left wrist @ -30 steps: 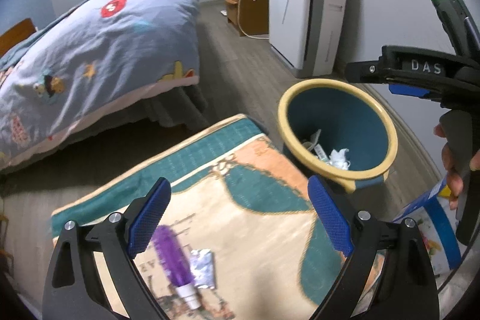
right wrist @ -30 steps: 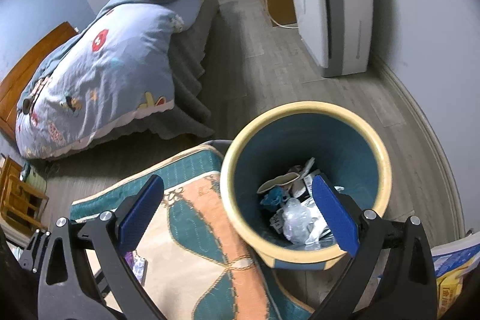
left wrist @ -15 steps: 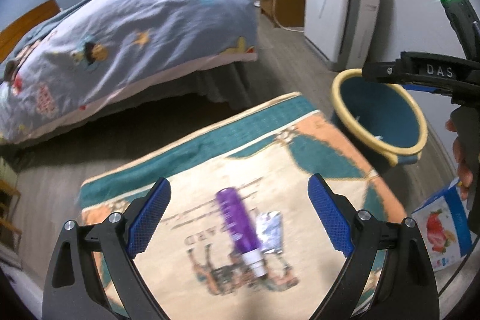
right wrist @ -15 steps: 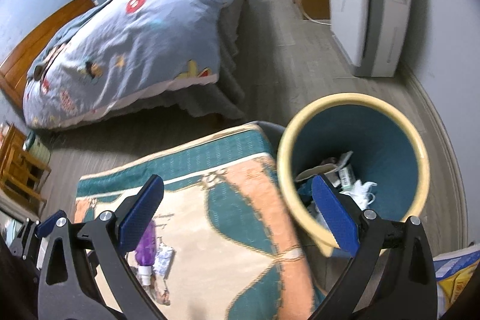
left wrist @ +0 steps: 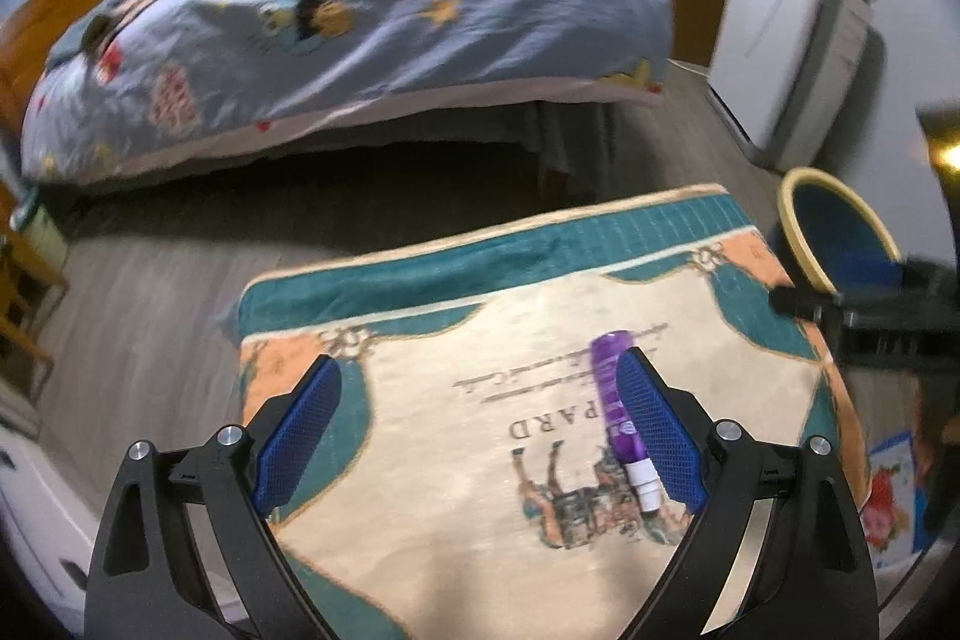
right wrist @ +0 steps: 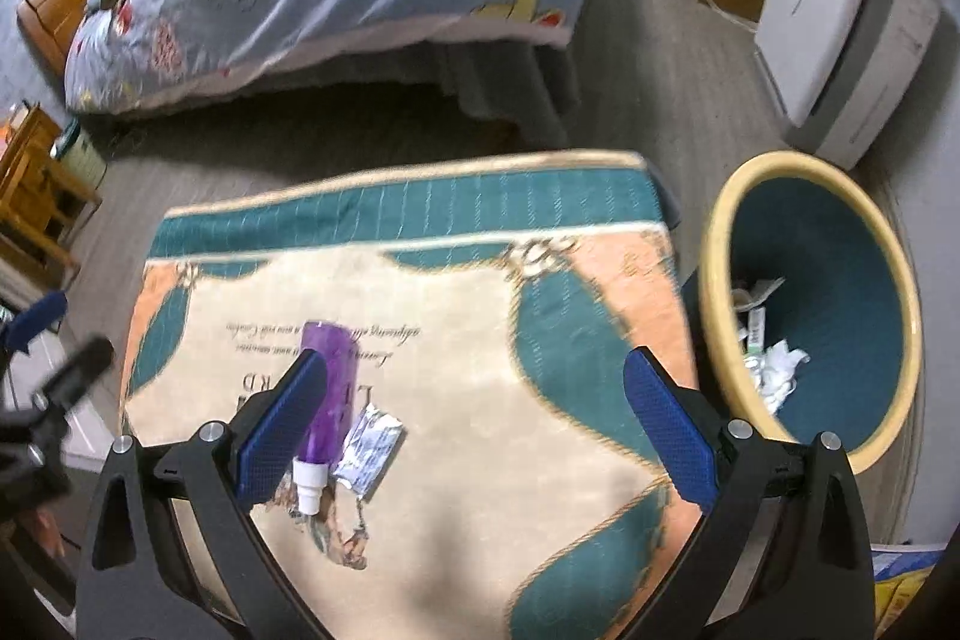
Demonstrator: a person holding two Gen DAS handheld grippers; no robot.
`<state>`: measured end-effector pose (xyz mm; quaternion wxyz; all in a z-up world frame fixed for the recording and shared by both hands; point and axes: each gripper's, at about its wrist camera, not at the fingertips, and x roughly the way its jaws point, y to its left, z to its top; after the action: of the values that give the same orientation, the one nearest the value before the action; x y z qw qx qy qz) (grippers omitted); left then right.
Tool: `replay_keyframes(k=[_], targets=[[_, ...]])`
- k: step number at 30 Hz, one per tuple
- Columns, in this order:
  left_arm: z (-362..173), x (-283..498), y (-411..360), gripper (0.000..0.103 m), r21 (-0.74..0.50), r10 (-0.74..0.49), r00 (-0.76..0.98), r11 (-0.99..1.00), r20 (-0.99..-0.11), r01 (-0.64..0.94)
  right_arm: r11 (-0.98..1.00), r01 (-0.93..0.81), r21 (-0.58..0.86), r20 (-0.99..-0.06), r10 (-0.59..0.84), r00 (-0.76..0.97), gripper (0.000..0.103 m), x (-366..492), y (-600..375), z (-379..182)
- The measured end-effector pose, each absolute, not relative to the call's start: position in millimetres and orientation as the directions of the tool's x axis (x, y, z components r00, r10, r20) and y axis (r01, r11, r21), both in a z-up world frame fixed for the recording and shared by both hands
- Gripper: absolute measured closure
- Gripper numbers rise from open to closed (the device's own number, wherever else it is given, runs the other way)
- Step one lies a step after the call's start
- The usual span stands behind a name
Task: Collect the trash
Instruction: 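Move both tools back over the cushion toward the bottle and sachet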
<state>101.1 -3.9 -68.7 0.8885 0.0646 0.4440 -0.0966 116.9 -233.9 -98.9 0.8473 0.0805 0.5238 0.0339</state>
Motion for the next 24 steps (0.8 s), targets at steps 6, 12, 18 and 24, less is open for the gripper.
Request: replay_keyframes(k=[6, 12, 18, 24], targets=[[-67.0, 105.0, 16.6, 0.011, 0.002, -0.109, 0.586, 0.983, -0.803, 0.185, 0.981, 0.04, 0.191, -0.928, 0.167, 0.332, 0.014, 118.0, -212.1, -128.3], [-65.3, 105.5, 24.3, 0.011, -0.014, -0.119, 0.586, 0.984, -0.801, 0.18, 0.967, 0.076, 0.242, -0.951, 0.222, 0.216, 0.039, 118.8, -194.4, -157.0], [-66.4, 103.0, 27.7, 0.011, -0.015, -0.125, 0.582, 0.982, -0.804, 0.19, 0.967, 0.057, 0.247, -0.957, 0.235, 0.168, 0.058, 121.1, -173.4, -169.2], [-69.0, 102.8, 34.6, 0.011, -0.028, -0.126, 0.573, 0.984, -0.81, 0.177, 0.965, 0.075, 0.252, -0.96, 0.24, 0.142, 0.063, 122.3, -168.3, -180.6]])
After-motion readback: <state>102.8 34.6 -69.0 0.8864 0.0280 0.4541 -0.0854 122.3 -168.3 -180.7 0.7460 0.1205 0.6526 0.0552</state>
